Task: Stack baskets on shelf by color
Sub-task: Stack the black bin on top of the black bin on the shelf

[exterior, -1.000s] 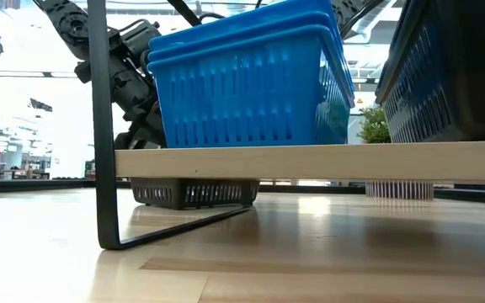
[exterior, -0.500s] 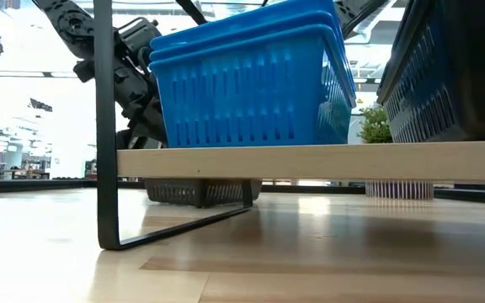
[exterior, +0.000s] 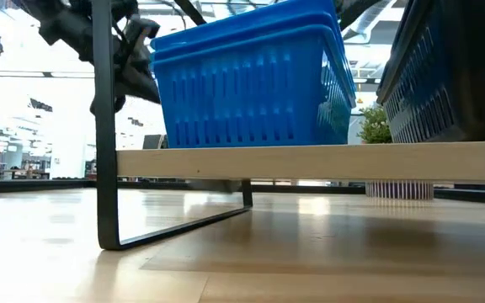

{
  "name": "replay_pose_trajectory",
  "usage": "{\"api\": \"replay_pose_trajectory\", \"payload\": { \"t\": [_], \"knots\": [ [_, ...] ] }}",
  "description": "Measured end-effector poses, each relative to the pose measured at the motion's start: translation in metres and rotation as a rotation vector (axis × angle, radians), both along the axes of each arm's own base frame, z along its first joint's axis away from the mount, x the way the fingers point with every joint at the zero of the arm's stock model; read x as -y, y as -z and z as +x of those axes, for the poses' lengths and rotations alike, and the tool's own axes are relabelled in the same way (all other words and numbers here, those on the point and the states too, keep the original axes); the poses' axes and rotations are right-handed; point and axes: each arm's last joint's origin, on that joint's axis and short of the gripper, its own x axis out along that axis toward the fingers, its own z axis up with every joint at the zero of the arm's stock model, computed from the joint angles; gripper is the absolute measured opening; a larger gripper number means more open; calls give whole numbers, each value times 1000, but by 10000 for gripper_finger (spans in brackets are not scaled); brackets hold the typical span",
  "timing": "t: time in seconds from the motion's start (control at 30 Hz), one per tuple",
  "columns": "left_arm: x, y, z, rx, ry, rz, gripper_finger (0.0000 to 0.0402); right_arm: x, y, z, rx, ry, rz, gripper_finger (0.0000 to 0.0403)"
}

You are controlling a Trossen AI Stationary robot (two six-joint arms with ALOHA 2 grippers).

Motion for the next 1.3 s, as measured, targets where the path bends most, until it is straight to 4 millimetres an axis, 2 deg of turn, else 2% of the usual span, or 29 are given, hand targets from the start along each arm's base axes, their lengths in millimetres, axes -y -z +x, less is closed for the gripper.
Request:
{"api": "replay_pose_trajectory", "payload": {
  "t": [0.17, 0.3, 0.37, 0.53, 0.63, 0.73, 0.87, 0.97, 1.17, 1.3],
  "knots": [
    [5, -17, -17, 67, -41, 53, 5, 4, -37, -28, 30, 37, -12, 1],
    [8, -24, -29, 84, -80, 85, 5, -9, -69, -53, 68, 51, -2, 0],
    [9, -25, -33, 78, -88, 89, 5, -21, -87, -65, 111, 44, 1, 0],
    [11, -25, -41, 46, -97, 86, 5, -61, -133, -110, 220, 18, 47, 0],
    [12, -24, -43, 37, -97, 84, 5, -93, -153, -138, 271, -36, 104, 0],
    [13, -25, -45, 40, -91, 80, 5, -121, -166, -162, 296, -94, 187, 0],
    [15, -26, -46, 60, -56, 60, 5, -156, -169, -180, 263, -156, 280, 0],
    [16, -27, -47, 66, -33, 45, 5, -183, -166, -184, 228, -223, 311, 0],
    [16, -27, -47, 66, -28, 43, 5, -228, -148, -173, 106, -333, 335, 0],
    [16, -27, -47, 66, -29, 44, 5, -242, -124, -162, 28, -340, 314, 0]
  ]
}}
